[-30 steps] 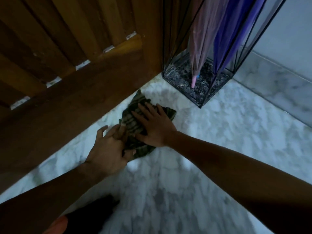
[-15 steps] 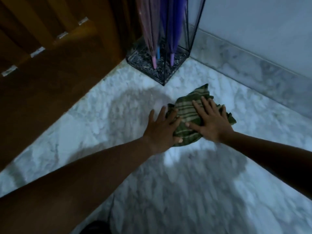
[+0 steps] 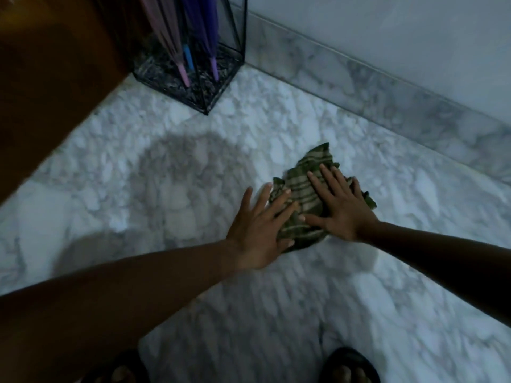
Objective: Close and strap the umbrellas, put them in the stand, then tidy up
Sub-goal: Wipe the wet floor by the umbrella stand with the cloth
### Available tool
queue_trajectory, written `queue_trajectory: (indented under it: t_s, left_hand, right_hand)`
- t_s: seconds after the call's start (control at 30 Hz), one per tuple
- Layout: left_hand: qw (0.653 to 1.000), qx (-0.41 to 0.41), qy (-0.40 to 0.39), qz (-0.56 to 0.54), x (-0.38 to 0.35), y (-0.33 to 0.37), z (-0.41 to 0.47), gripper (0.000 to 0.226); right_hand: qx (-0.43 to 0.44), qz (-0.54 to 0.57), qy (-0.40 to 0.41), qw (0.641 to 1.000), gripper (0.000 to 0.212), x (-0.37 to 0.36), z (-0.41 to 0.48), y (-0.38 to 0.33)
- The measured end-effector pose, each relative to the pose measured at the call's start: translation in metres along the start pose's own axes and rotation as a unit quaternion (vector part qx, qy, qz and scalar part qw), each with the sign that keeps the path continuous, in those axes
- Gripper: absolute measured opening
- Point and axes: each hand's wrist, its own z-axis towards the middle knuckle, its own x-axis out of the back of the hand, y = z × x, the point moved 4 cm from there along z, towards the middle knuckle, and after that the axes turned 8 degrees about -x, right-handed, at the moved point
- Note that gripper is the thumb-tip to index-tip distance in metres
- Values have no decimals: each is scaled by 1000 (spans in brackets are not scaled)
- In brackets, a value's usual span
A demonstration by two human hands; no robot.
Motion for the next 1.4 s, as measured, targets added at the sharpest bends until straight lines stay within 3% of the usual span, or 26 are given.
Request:
queue_trajectory:
  t_s: [0.13,0.3,0.4,0.57,0.73,0.97,1.1,1.17,1.3,1.4]
  left_hand:
    - [999,13,-18,36,15,-31,24,79]
    - [996,52,-53,46,28,-72,12,77]
    - [996,45,-42,60,32,-107,-34,74]
    - [991,27,-75,107,14,-157,-150,70]
    - [973,183,-111,88,9,-196,-232,76]
    - [901,413,-134,22,16,-239,-253,74]
    - [886,447,-118,-35,17,-238,-237,72]
    - [895,431,-113,-39,20,-236,-216,71]
    - [934,348,-72,-19,30,-223,-139,71]
    - [974,223,-35,0,35,-185,-90,73]
  right_hand:
    - [-89,43,-9,995,105,11,31,-1]
    - [-78,35,9,996,112,19,64,-46]
    - [-10,10,38,999,108,15,71,-107]
    - [209,-15,54,976,99,-7,51,-233]
    - [270,-16,28,962,102,-16,80,-336]
    - [267,-17,-10,963,103,-2,137,-428]
    - [301,-25,12,953,96,5,143,-411]
    - [277,-25,16,960,93,17,156,-379]
    - [184,-4,56,981,92,27,160,-292]
    - [222,-42,80,971,88,19,126,-231]
